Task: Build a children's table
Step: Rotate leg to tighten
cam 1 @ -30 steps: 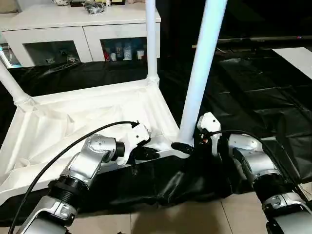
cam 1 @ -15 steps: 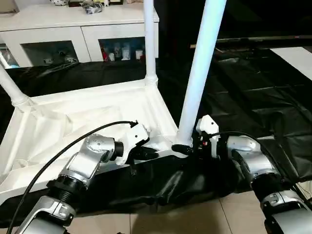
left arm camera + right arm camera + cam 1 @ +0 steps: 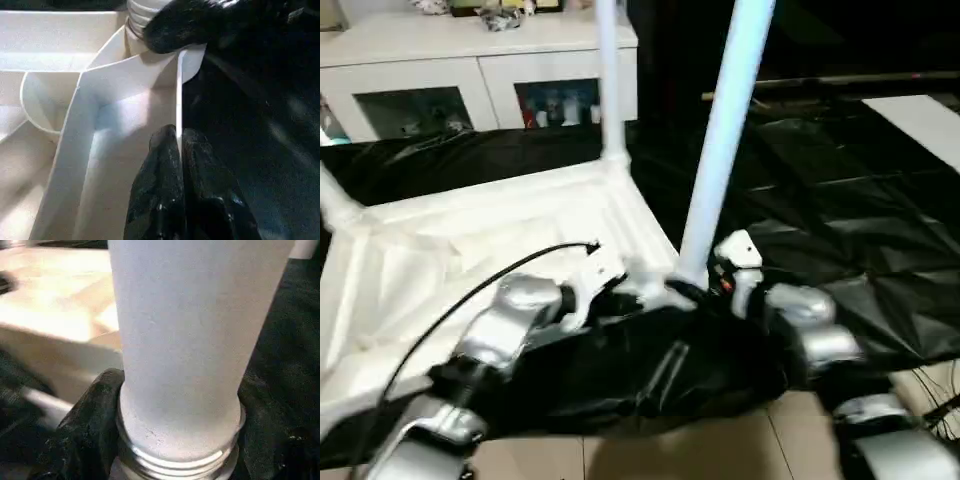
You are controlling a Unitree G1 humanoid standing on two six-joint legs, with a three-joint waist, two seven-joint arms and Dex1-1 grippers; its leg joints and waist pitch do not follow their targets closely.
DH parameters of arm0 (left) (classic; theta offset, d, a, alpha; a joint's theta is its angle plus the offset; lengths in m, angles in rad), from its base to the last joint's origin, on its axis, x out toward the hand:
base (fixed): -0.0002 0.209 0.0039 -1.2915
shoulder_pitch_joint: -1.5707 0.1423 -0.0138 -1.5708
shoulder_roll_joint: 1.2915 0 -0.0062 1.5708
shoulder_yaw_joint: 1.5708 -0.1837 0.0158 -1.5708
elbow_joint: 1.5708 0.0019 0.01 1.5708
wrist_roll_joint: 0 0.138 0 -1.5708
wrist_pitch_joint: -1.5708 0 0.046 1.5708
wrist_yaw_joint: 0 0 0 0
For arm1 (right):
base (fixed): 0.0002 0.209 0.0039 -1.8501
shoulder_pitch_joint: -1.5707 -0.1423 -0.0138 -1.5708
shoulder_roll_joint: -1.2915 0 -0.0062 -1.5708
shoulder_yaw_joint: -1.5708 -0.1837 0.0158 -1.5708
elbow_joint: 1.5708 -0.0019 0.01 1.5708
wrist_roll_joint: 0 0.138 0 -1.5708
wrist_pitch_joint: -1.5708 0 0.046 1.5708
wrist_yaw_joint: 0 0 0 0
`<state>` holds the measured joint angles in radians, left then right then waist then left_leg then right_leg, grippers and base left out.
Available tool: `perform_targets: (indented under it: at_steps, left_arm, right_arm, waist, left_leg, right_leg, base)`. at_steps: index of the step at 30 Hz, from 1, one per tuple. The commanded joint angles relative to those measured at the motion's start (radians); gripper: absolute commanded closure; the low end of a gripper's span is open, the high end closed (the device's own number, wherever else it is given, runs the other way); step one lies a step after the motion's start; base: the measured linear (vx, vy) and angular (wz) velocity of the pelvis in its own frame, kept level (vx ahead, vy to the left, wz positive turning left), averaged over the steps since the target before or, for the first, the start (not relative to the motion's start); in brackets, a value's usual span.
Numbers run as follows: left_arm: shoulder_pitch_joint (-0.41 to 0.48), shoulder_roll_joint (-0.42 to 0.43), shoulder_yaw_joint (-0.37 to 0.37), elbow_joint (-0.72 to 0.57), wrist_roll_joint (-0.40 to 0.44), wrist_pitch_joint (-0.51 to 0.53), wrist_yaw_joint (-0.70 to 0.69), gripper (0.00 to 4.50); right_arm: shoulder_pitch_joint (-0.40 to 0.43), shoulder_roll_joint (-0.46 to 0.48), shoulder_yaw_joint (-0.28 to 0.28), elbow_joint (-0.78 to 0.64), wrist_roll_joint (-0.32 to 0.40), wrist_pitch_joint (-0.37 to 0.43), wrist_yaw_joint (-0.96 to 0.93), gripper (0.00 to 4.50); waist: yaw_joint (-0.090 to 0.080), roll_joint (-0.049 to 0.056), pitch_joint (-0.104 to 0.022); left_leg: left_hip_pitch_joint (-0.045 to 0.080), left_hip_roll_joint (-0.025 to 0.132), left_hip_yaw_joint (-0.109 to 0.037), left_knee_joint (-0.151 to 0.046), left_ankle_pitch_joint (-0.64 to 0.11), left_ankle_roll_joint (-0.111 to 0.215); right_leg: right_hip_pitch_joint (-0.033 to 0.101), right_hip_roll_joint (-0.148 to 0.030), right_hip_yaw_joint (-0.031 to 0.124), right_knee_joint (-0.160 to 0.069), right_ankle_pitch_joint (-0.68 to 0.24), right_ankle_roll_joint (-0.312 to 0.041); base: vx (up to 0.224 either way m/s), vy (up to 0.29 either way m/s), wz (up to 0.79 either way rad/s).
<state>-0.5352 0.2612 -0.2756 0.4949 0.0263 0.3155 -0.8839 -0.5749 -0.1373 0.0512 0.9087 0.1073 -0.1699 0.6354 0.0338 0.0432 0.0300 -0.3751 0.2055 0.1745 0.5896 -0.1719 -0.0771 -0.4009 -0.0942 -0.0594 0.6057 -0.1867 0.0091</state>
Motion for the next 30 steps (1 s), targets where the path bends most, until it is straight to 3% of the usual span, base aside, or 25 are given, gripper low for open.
perform_targets:
  at_steps: [1,4,6,8,11,12,13,14,18,19,22,23,26,28,30]
  left_arm:
    - [-0.009,-0.097,-0.008,0.126,0.026,0.072,0.153,4.5]
    - [-0.035,-0.134,0.004,0.171,0.032,0.074,0.218,4.5]
    - [-0.059,-0.162,0.017,0.211,0.037,0.065,0.28,4.5]
    - [-0.091,-0.196,0.033,0.26,0.044,0.049,0.35,4.5]
    - [-0.108,-0.215,0.039,0.281,0.049,0.031,0.376,4.5]
    - [-0.111,-0.218,0.036,0.282,0.053,0.025,0.366,4.5]
    - [-0.111,-0.218,0.036,0.281,0.053,0.025,0.364,4.5]
    - [-0.106,-0.215,0.03,0.27,0.054,0.03,0.344,4.5]
    - [-0.092,-0.194,0.017,0.253,0.054,0.025,0.293,4.5]
    - [-0.087,-0.186,0.014,0.248,0.053,0.015,0.277,4.5]
    - [-0.077,-0.17,0.007,0.234,0.053,0.009,0.252,4.5]
    - [-0.066,-0.153,0.004,0.218,0.054,0.003,0.229,4.5]
    - [-0.032,-0.091,-0.01,0.159,0.051,-0.018,0.14,4.5]
    - [-0.024,-0.07,-0.013,0.141,0.049,-0.023,0.112,4.5]
    - [-0.014,-0.041,-0.014,0.12,0.042,-0.023,0.073,4.5]
  right_arm:
    - [-0.028,0.091,-0.041,0.093,-0.009,0.019,-0.266,1.78]
    - [-0.044,0.128,-0.047,0.123,-0.015,0.012,-0.343,1.78]
    - [-0.058,0.158,-0.053,0.147,-0.018,0.008,-0.405,1.78]
    - [-0.08,0.204,-0.072,0.181,-0.008,0.015,-0.481,1.78]
    - [-0.096,0.235,-0.078,0.204,-0.014,0.026,-0.526,1.78]
    - [-0.1,0.246,-0.079,0.209,-0.016,0.02,-0.51,1.78]
    - [-0.1,0.247,-0.08,0.209,-0.015,0.019,-0.507,1.78]
    - [-0.1,0.253,-0.088,0.205,-0.005,0.009,-0.482,1.22]
    - [-0.107,0.257,-0.113,0.202,0.013,-0.038,-0.458,0.88]
    - [-0.11,0.251,-0.113,0.198,0.01,-0.048,-0.452,0.73]
    - [-0.11,0.237,-0.113,0.184,0.007,-0.059,-0.45,0.55]
    - [-0.106,0.217,-0.114,0.163,0.006,-0.072,-0.44,0.29]
    - [-0.074,0.139,-0.111,0.075,0.012,-0.078,-0.347,0.16]
    - [-0.062,0.105,-0.099,0.051,0.002,-0.069,-0.302,0.1]
    - [-0.044,0.058,-0.082,0.019,-0.006,-0.062,-0.231,0.1]
  waist:
    - [-0.007,-0.001,-0.028]
    - [-0.01,-0.003,-0.033]
    - [-0.007,-0.002,-0.034]
    - [-0.007,-0.009,-0.032]
    - [-0.006,-0.011,-0.027]
    - [-0.008,-0.02,-0.026]
    - [-0.007,-0.012,-0.03]
    - [-0.007,-0.015,-0.032]
    - [-0.005,-0.017,-0.037]
    - [-0.008,-0.014,-0.036]
    - [-0.007,-0.016,-0.038]
    - [-0.005,-0.015,-0.039]
    - [-0.001,-0.015,-0.041]
    - [0.007,-0.019,-0.044]
    - [0.013,-0.017,-0.043]
  left_leg:
    - [0.019,0.013,-0.014,-0.093,-0.506,-0.018]
    - [0.02,0.011,-0.019,-0.098,-0.512,-0.017]
    - [0.031,0.011,-0.017,-0.099,-0.513,-0.013]
    - [0.029,0.009,-0.016,-0.104,-0.517,0.0]
    - [0.039,0.006,-0.017,-0.101,-0.557,0.001]
    - [0.04,0.005,-0.017,-0.101,-0.568,0.002]
    - [0.04,0.007,-0.022,-0.107,-0.573,0.002]
    - [0.034,0.01,-0.023,-0.113,-0.56,0.006]
    - [0.019,0.012,-0.022,-0.121,-0.498,0.022]
    - [0.01,0.013,-0.023,-0.125,-0.479,0.02]
    - [0.021,0.013,-0.016,-0.119,-0.487,0.021]
    - [0.017,0.014,-0.016,-0.12,-0.464,0.025]
    - [0.014,0.015,-0.011,-0.118,-0.416,0.038]
    - [0.014,0.016,-0.001,-0.11,-0.344,0.06]
    - [0.015,0.014,0.001,-0.105,-0.334,0.068]
  right_leg:
    - [0.01,-0.044,0.025,-0.114,-0.557,-0.137]
    - [0.018,-0.046,0.017,-0.122,-0.586,-0.108]
    - [0.012,-0.043,0.015,-0.13,-0.563,-0.111]
    - [0.012,-0.041,0.014,-0.133,-0.56,-0.108]
    - [0.004,-0.044,0.009,-0.147,-0.624,-0.085]
    - [0.003,-0.043,0.005,-0.152,-0.642,-0.075]
    - [0.011,-0.046,0.003,-0.152,-0.628,-0.066]
    - [0.017,-0.046,0.004,-0.149,-0.593,-0.071]
    - [0.029,-0.05,0.012,-0.14,-0.505,-0.1]
    - [0.035,-0.05,0.012,-0.133,-0.475,-0.113]
    - [0.026,-0.052,0.017,-0.137,-0.473,-0.128]
    - [0.031,-0.053,0.019,-0.133,-0.449,-0.138]
    - [0.036,-0.051,0.021,-0.127,-0.394,-0.149]
    - [0.035,-0.049,0.027,-0.119,-0.311,-0.182]
    - [0.034,-0.047,0.028,-0.116,-0.316,-0.185]
  base:
    - [0.0,0.0,0.0]
    - [0.0,0.0,0.0]
    - [0.0,0.0,0.0]
    - [0.0,0.0,0.0]
    - [0.0,0.0,0.0]
    - [0.0,0.0,0.0]
    - [0.0,0.0,0.0]
    - [0.0,0.0,0.0]
    - [0.0,0.0,0.0]
    - [0.0,0.0,0.0]
    - [0.0,0.0,0.0]
    - [0.0,0.0,0.0]
    - [0.0,0.0,0.0]
    - [0.0,0.0,0.0]
    - [0.0,0.0,0.0]
